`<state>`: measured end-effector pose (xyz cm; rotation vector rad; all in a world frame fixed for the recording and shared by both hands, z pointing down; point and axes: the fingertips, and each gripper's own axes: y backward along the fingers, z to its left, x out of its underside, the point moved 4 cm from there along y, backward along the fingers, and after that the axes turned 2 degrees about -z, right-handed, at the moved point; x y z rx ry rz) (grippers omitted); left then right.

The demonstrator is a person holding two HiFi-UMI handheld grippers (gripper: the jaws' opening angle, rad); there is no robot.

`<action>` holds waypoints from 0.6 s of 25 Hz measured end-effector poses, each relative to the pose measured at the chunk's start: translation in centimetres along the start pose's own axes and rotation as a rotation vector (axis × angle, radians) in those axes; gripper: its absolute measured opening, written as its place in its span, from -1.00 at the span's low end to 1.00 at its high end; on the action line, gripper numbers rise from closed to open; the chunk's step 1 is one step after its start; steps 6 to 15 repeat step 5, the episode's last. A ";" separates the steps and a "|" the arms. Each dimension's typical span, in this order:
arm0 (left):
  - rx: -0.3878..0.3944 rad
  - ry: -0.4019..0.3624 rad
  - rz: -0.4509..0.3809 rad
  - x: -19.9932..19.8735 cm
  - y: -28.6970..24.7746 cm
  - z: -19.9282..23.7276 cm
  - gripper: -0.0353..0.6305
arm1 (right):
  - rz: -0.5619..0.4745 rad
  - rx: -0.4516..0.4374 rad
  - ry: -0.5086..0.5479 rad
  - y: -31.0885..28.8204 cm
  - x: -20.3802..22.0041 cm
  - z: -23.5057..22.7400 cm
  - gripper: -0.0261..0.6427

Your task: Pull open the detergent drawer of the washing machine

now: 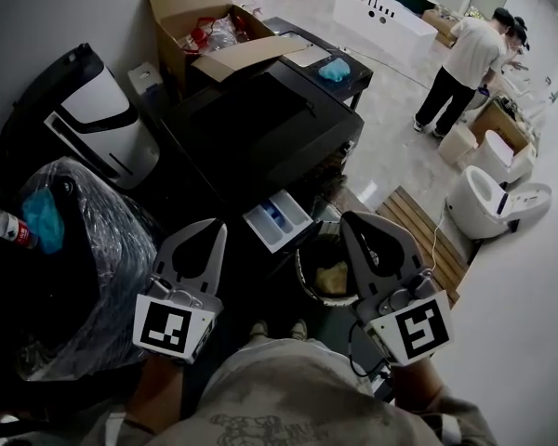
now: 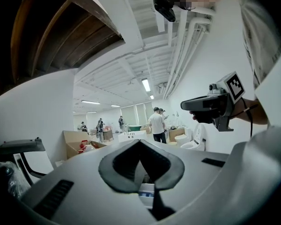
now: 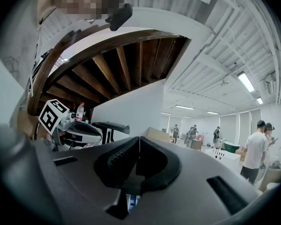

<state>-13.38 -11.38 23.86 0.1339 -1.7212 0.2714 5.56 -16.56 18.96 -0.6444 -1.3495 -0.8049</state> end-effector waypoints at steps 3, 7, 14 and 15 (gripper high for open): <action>-0.001 -0.010 -0.004 -0.1 0.0 -0.1 -0.85 | -0.001 0.001 0.016 0.1 0.0 0.1 -0.82; -0.003 -0.006 -0.004 -0.2 0.0 -0.2 -0.85 | 0.000 -0.001 0.021 0.1 0.1 0.1 -0.82; -0.003 -0.006 -0.004 -0.2 0.0 -0.2 -0.85 | 0.000 -0.001 0.021 0.1 0.1 0.1 -0.82; -0.003 -0.006 -0.004 -0.2 0.0 -0.2 -0.85 | 0.000 -0.001 0.021 0.1 0.1 0.1 -0.82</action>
